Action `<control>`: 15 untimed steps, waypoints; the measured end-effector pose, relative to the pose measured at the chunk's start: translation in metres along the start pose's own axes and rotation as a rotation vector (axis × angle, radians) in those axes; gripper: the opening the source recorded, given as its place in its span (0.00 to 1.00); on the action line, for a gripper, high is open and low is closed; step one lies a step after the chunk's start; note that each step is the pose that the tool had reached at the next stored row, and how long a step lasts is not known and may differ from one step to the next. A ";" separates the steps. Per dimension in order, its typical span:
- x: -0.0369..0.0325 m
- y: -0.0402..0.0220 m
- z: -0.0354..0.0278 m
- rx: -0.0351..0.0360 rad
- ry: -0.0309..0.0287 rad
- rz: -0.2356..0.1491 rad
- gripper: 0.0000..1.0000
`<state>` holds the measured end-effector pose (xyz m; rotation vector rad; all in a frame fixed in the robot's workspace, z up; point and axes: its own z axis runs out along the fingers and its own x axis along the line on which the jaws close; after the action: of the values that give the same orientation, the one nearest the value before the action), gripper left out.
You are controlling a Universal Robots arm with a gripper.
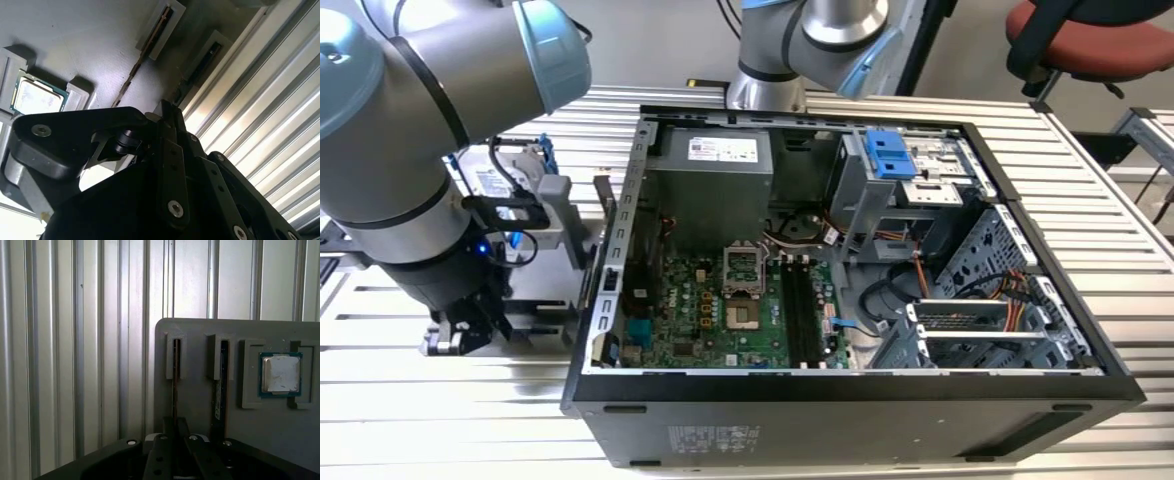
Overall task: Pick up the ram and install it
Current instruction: 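Pick up the ram and move it above insertion slot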
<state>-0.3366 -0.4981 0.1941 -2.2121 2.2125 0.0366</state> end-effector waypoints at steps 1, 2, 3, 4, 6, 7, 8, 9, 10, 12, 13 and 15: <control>0.0000 0.0000 -0.0001 -0.0001 0.0000 0.000 0.00; 0.0000 0.0000 -0.0001 -0.0001 0.0001 0.000 0.00; 0.0000 0.0000 0.0000 -0.0001 0.0000 0.000 0.00; 0.0000 0.0000 -0.0001 -0.0001 0.0000 0.000 0.00; -0.0001 0.0000 -0.0002 0.0000 0.0000 0.000 0.00; -0.0001 -0.0001 -0.0006 -0.0001 0.0000 0.000 0.00; -0.0001 0.0000 -0.0013 -0.0001 0.0000 0.000 0.00; -0.0001 0.0000 -0.0025 -0.0001 0.0000 0.000 0.00; -0.0002 0.0000 -0.0040 -0.0001 0.0000 0.000 0.00; -0.0002 0.0000 -0.0067 -0.0001 0.0000 0.000 0.00; -0.0003 0.0000 -0.0077 0.0000 0.0000 0.000 0.00; -0.0003 0.0001 -0.0100 -0.0001 0.0000 0.000 0.00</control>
<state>-0.3365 -0.4980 0.2041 -2.2121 2.2126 0.0367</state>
